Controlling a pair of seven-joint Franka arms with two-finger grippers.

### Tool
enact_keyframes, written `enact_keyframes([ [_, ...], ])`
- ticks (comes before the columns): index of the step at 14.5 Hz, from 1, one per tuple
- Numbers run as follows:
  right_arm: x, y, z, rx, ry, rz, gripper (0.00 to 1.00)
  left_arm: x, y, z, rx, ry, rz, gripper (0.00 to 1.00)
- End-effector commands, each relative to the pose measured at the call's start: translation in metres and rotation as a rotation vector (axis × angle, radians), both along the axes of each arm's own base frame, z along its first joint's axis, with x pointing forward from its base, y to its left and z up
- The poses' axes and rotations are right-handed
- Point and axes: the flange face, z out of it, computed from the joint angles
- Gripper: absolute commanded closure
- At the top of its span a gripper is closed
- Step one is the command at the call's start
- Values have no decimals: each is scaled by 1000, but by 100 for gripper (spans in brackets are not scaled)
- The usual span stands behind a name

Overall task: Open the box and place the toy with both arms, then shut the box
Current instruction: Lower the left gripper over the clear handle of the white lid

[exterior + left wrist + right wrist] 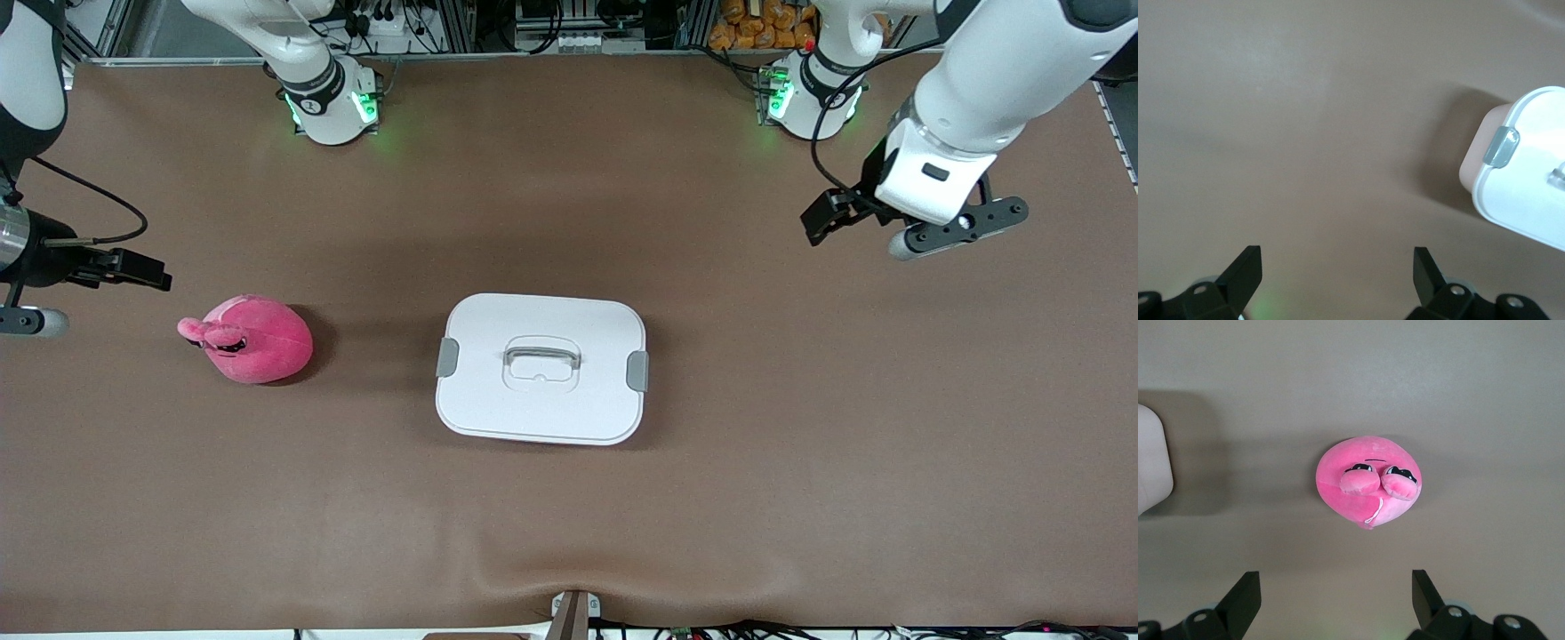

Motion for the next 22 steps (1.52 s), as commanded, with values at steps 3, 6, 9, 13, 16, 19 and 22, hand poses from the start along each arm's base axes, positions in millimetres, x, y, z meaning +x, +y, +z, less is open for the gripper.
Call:
enact_keyframes([
  [3, 4, -3, 4, -3, 0, -7, 0, 5, -35, -15, -18, 10, 96, 0],
  [6, 4, -2, 4, -2, 0, -7, 0, 16, -58, -18, -41, 6, 193, 0],
  [9, 4, -1, 2, -5, 3, -4, 0, 15, -86, -31, -52, 19, 256, 0],
  [13, 8, 0, -6, -9, 16, 1, 0, 16, -112, -49, -47, 9, 351, 0],
  [16, 8, -1, -6, -9, 16, 0, 0, 17, -138, -59, -43, 12, 444, 0],
  [19, 8, -1, -6, -9, 16, 0, 0, 17, -162, -70, -23, 6, 540, 0],
  [22, 8, 1, -7, -8, 17, 1, 0, 15, -182, -80, -24, -4, 611, 0],
])
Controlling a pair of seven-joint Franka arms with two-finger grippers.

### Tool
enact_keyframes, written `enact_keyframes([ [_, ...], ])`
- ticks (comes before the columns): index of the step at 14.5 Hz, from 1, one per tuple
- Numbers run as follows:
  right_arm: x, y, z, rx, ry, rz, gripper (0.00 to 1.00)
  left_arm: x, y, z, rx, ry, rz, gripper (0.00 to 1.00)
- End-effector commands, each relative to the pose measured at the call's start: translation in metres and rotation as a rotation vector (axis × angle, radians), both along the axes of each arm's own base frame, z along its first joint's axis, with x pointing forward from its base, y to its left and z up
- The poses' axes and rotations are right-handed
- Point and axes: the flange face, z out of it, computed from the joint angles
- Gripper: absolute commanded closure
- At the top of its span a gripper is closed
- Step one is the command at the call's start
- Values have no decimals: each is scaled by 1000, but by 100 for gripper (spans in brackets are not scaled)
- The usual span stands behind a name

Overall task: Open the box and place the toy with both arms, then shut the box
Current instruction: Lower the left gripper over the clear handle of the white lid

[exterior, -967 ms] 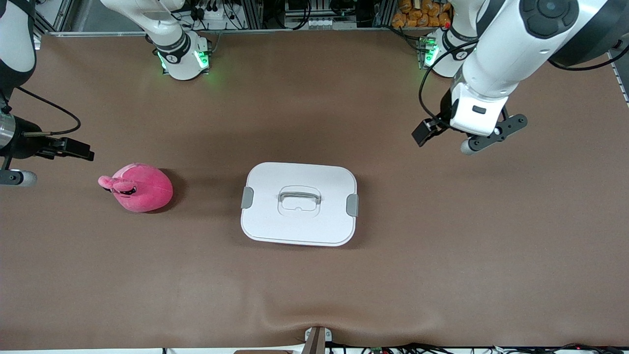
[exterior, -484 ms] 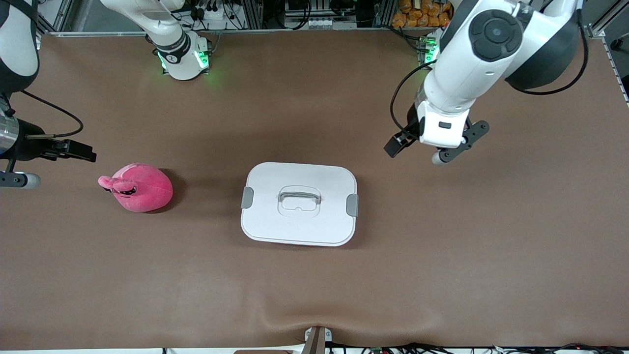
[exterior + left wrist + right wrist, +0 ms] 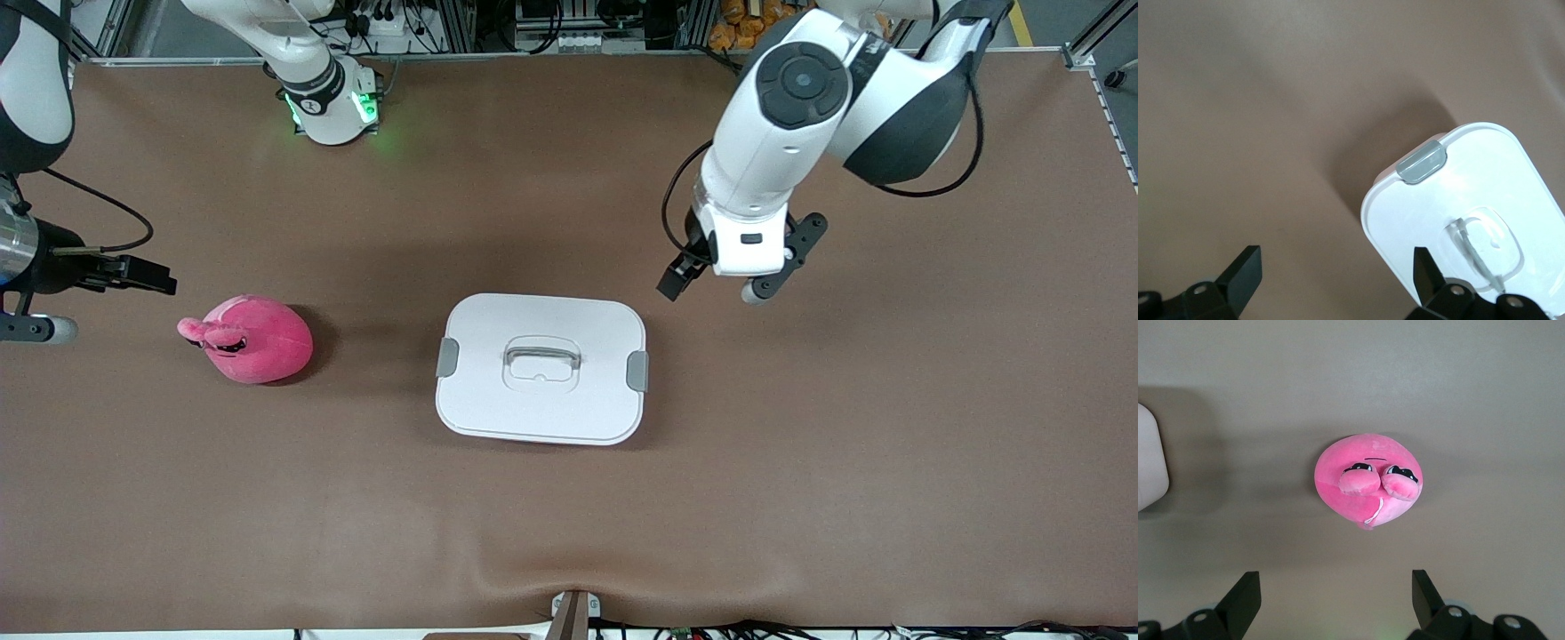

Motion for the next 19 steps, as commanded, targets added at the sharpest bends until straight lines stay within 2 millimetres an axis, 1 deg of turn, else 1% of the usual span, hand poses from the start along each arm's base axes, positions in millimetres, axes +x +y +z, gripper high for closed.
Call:
enact_keyframes([
  [1, 4, 1, 4, -7, -1, 1, 0, 5, -19, -4, -9, -22, 80, 0],
  [5, 3, -2, 5, -7, -3, -3, 0, 4, -42, -19, -29, -51, 209, 0],
  [6, 4, -2, 4, -7, -1, -3, 0, 4, -48, -20, -42, -64, 243, 0],
  [8, 3, -1, 5, -9, -3, -2, 0, 5, -58, -27, -70, -74, 318, 0],
  [12, 4, -4, 4, -9, -1, -6, 0, 5, -77, -36, -106, -104, 414, 0],
  [16, 8, -2, 3, -10, -21, -3, 0, 8, -104, -52, -107, -123, 524, 0],
  [17, 10, -3, -1, -10, -18, -5, 0, 8, -111, -55, -122, -130, 547, 0],
  [19, 11, -3, -3, -11, -19, -5, 0, 4, -124, -63, -146, -147, 583, 0],
])
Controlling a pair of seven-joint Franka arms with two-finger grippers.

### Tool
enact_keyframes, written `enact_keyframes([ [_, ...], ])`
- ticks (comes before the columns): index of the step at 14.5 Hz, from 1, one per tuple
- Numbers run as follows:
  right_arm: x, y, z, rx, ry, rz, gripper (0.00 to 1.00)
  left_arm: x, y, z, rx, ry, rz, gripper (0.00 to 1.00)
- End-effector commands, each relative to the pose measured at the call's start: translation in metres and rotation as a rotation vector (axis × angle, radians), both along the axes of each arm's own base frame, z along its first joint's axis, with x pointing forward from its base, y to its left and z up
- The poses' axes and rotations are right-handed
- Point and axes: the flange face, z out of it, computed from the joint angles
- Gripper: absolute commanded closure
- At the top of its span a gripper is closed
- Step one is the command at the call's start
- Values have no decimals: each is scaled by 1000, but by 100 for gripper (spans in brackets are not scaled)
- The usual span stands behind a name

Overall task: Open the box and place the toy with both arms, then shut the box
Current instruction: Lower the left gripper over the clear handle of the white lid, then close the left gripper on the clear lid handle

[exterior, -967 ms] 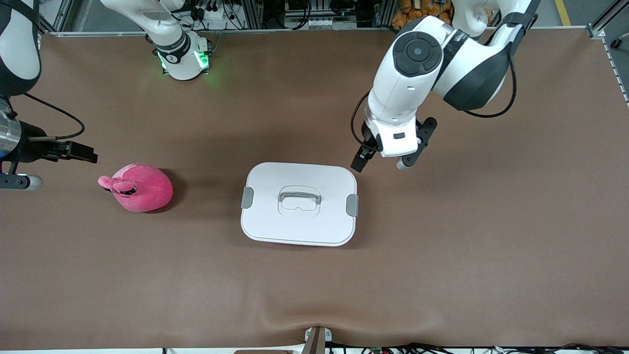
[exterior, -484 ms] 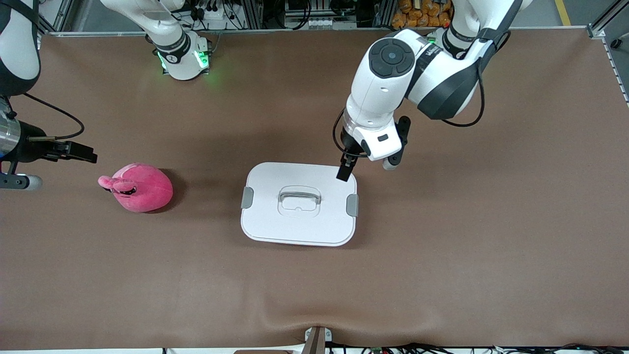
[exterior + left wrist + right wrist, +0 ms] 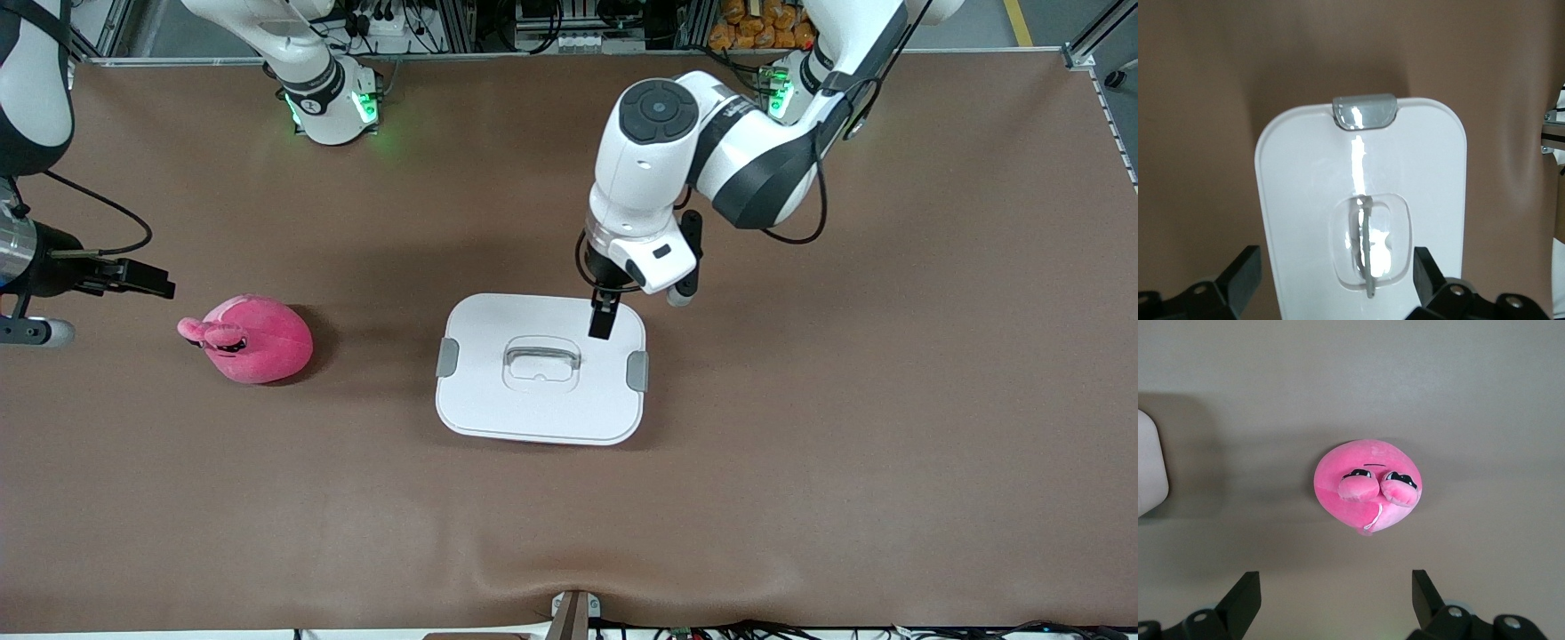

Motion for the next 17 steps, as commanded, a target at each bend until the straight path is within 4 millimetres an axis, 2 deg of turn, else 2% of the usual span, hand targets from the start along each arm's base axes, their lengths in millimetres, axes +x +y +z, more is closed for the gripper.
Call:
enact_keyframes([
  [1, 7, -2, 1, -9, -7, -2, 0, 3, -18, -9, -12, -36, 55, 0],
  [6, 10, -5, 1, -11, -28, -7, 0, -1, -39, -34, -45, -71, 183, 0],
  [10, 11, -4, 0, -11, -32, -5, 0, -12, -59, -57, -11, -94, 179, 0],
  [13, 12, -5, -1, -11, -30, -5, 0, -8, -63, -69, -11, -87, 190, 0],
  [17, 12, -4, -1, -11, -30, -5, 0, -11, -72, -79, -10, -110, 180, 5],
])
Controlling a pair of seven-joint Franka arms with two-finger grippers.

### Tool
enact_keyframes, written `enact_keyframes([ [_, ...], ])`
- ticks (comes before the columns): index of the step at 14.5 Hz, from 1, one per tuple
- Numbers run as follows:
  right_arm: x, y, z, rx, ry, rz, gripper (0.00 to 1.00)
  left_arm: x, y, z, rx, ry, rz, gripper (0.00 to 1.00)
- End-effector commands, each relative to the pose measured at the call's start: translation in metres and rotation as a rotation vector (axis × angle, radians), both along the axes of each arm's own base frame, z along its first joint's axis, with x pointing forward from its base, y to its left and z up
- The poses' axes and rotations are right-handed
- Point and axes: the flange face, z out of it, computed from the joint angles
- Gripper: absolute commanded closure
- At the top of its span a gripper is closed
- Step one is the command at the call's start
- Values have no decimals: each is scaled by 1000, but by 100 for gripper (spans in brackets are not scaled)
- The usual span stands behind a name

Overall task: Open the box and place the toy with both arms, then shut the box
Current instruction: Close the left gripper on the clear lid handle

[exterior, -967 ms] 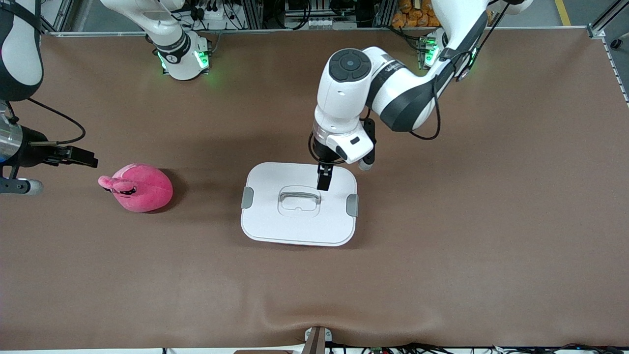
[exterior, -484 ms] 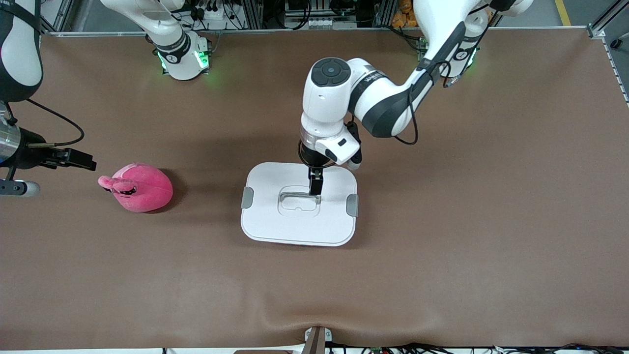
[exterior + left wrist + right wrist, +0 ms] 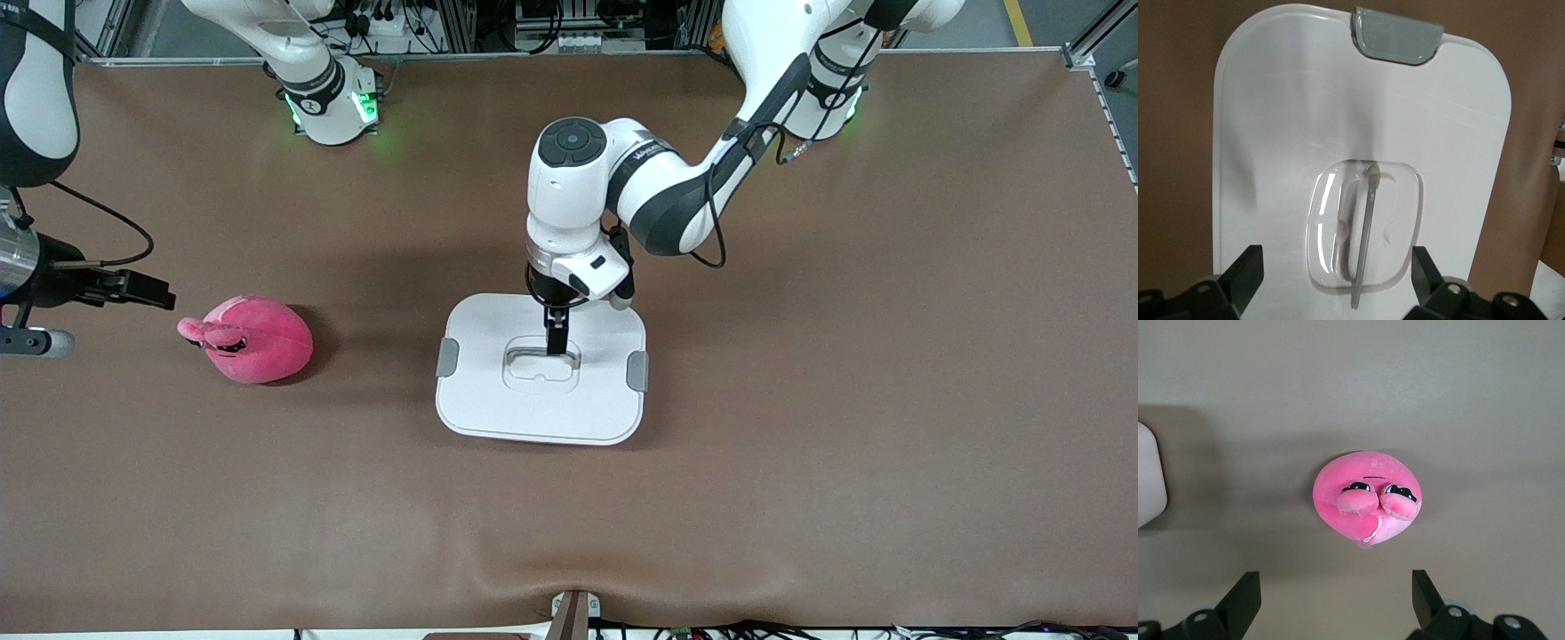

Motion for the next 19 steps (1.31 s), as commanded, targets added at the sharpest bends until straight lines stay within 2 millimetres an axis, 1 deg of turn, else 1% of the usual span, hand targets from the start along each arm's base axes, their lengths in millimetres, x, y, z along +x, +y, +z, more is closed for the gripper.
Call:
enact_keyframes([
  [1, 5, -3, 4, -9, -7, -4, 0, 0, -12, -1, 4, -53, 0, 6],
  [4, 5, -3, 4, -9, -7, -4, 0, 0, -16, -8, 10, -75, -5, 10],
  [5, 5, -3, 4, -9, -7, -4, 0, -1, -17, -10, 9, -77, -9, 16],
  [7, 5, -2, 4, -9, -7, -3, 0, 1, -16, -12, 10, -78, -5, 20],
  [9, 5, -2, 4, -9, -7, -3, 0, 2, -17, -10, -4, -89, -7, 24],
  [10, 5, -2, 4, -9, -7, -3, 0, 2, -17, -12, -9, -92, -11, 24],
  [11, 5, -1, 4, -9, -7, -1, 0, 7, -14, -13, -8, -100, -3, 26],
  [12, 6, -1, 3, -8, -5, 0, 0, 7, -15, -14, -10, -102, -5, 28],
  [13, 6, -2, 3, -8, -5, -1, 0, 2, -19, -17, -7, -99, -14, 29],
  [16, 6, -6, 6, -9, -14, -7, 0, 5, -17, -20, -5, -104, -10, 31],
  [19, 7, -4, 6, -9, -13, -4, 0, 7, -18, -18, -22, -117, -13, 32],
])
